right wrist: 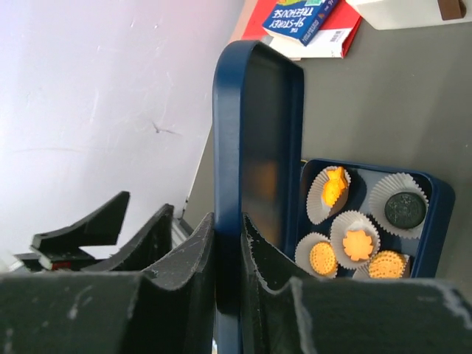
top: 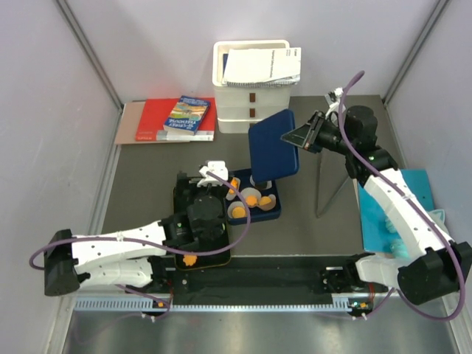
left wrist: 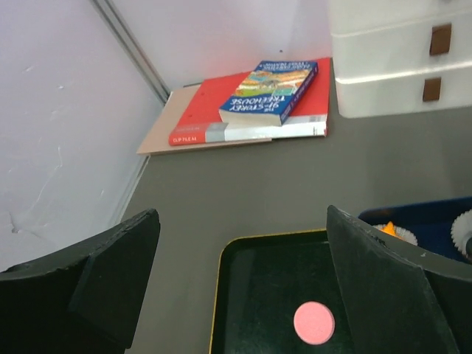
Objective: Pack the cookies
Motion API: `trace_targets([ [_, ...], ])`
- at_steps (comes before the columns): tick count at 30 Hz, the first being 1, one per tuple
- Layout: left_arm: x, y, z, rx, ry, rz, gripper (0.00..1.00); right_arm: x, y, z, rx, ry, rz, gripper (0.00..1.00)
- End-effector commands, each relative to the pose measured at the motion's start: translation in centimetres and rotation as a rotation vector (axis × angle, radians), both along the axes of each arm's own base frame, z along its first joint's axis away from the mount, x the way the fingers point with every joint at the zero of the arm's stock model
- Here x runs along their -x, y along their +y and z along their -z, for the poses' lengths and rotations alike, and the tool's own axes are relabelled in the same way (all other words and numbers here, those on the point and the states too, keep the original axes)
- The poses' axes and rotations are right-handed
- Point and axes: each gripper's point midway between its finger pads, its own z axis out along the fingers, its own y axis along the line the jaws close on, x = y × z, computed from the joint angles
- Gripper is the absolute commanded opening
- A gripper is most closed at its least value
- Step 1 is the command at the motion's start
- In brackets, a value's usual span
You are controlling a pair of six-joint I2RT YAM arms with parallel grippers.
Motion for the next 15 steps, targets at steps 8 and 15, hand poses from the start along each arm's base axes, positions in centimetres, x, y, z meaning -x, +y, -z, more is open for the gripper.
trace_targets([
  [8, -2.6, 0.6, 2.0, 0.450, 0.150, 0.103, 0.99, 0.3, 0.7, 1.2, -0.013, -0.107, -0.088, 0.00],
  [15, -4.0, -1.5, 1.9, 0.778, 0.277, 0.323, 0.99, 1.1, 1.9, 2.9, -0.082, -0.066, -0.183, 0.00],
])
